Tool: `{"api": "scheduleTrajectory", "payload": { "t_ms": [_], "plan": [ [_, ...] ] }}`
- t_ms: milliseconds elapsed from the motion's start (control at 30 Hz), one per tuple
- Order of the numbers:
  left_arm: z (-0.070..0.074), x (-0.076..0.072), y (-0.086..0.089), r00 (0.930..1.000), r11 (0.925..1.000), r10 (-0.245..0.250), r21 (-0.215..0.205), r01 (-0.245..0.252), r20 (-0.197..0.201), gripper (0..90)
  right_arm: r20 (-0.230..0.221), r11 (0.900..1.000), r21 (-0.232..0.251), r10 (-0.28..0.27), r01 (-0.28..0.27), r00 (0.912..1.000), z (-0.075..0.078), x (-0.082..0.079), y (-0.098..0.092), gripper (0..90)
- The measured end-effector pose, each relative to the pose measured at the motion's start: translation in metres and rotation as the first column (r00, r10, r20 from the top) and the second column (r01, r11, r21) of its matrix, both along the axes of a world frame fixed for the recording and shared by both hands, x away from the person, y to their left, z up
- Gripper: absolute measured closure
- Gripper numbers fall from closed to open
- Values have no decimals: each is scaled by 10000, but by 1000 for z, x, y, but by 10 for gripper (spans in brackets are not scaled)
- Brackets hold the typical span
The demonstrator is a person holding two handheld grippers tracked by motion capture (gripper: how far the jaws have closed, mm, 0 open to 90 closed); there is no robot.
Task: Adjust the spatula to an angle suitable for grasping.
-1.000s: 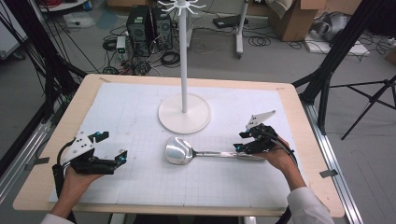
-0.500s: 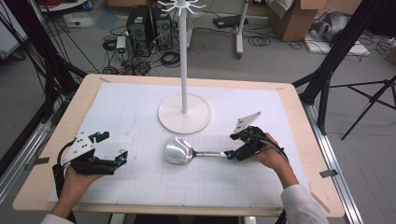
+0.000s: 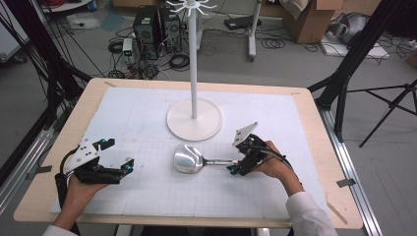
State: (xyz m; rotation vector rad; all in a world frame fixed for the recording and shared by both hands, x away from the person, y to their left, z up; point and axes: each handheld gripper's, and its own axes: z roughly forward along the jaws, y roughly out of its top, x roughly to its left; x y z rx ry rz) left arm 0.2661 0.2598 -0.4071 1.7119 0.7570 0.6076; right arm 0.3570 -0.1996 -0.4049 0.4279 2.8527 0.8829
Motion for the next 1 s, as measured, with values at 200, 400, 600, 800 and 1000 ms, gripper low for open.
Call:
{"api": "scheduleTrajectory", "payload": {
  "t_ms": [200,400,600,800,1000],
  "plan": [
    [0,0,0,10000,10000,-9,-40,9,-22,18,40,9983,-466,357,-355,9994,-7,1,5,173],
    [-1,0,0,10000,10000,-34,-39,34,-41,18,-48,9971,-578,494,-496,9988,-12,2,8,307],
    [-1,1,0,10000,10000,16,-81,-16,-48,18,-318,9965,-684,453,-474,9985,-11,4,0,388],
    [-1,0,-1,10000,10000,-21,-31,21,-54,18,-235,9954,-742,588,-604,9980,-9,4,-4,480],
    [-1,0,0,10000,10000,4,-66,-4,-65,18,-220,9933,-942,648,-666,9977,-12,5,-2,554]
  ]
}}
